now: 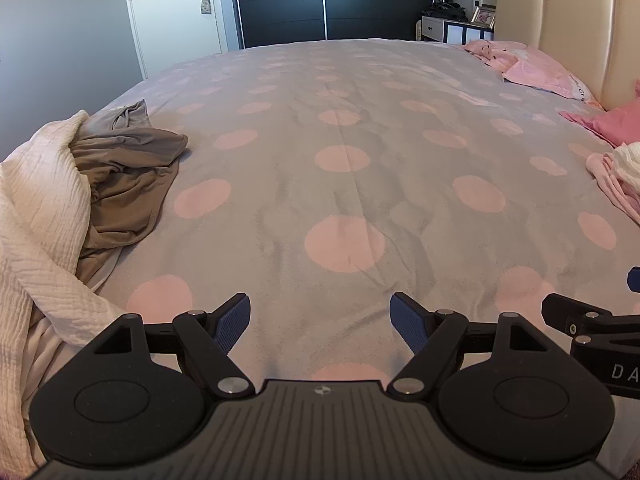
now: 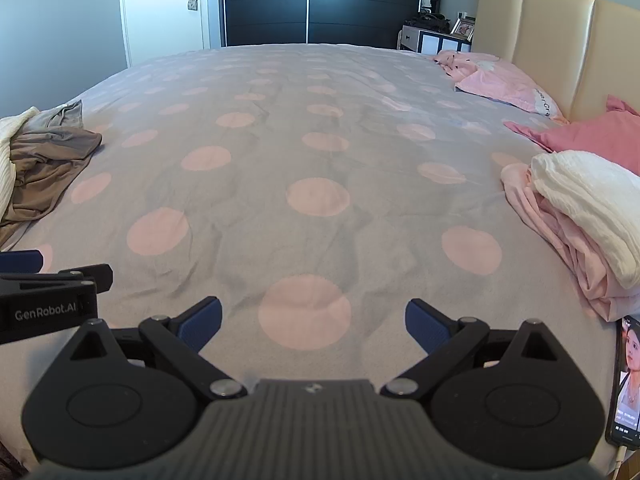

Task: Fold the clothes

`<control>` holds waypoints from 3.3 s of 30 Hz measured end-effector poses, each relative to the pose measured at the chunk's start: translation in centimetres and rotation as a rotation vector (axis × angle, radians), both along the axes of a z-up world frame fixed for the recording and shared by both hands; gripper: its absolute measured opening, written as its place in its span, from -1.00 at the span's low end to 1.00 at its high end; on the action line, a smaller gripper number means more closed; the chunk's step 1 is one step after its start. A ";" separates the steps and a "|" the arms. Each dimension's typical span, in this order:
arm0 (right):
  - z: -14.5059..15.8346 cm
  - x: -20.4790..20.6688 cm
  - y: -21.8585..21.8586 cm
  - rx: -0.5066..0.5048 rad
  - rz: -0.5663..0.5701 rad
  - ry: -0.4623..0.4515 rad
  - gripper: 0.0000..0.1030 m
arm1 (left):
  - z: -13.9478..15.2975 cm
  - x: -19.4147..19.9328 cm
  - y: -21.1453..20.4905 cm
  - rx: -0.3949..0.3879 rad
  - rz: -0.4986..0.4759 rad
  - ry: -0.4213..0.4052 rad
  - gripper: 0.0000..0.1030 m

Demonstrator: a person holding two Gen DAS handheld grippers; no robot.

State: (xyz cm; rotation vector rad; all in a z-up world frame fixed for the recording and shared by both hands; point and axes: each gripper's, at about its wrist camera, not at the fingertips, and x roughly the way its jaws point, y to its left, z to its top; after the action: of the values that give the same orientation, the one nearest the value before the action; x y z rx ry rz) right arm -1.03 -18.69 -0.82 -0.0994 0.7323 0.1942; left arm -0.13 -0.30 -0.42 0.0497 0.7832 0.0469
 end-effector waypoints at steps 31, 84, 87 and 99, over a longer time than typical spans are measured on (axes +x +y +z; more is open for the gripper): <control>-0.2 0.1 0.0 -0.003 -0.001 0.003 0.93 | -0.5 0.0 -0.1 -0.004 -0.002 0.043 0.49; 0.1 -0.5 0.7 -0.018 0.017 -0.016 0.93 | -0.5 -0.5 2.7 -0.010 0.072 0.083 0.49; 0.3 -0.5 0.8 -0.020 0.020 -0.013 0.93 | -0.4 -0.7 4.2 -0.007 0.105 0.084 0.48; 0.3 -0.2 2.6 -0.027 0.063 0.005 0.93 | 1.5 -0.9 15.0 0.070 0.383 0.082 0.27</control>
State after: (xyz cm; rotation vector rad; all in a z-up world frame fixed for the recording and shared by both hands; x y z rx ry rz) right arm -1.22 -16.13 -0.55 -0.1479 0.7375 0.2447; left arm -1.03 14.69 1.04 -0.0326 0.8646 0.4381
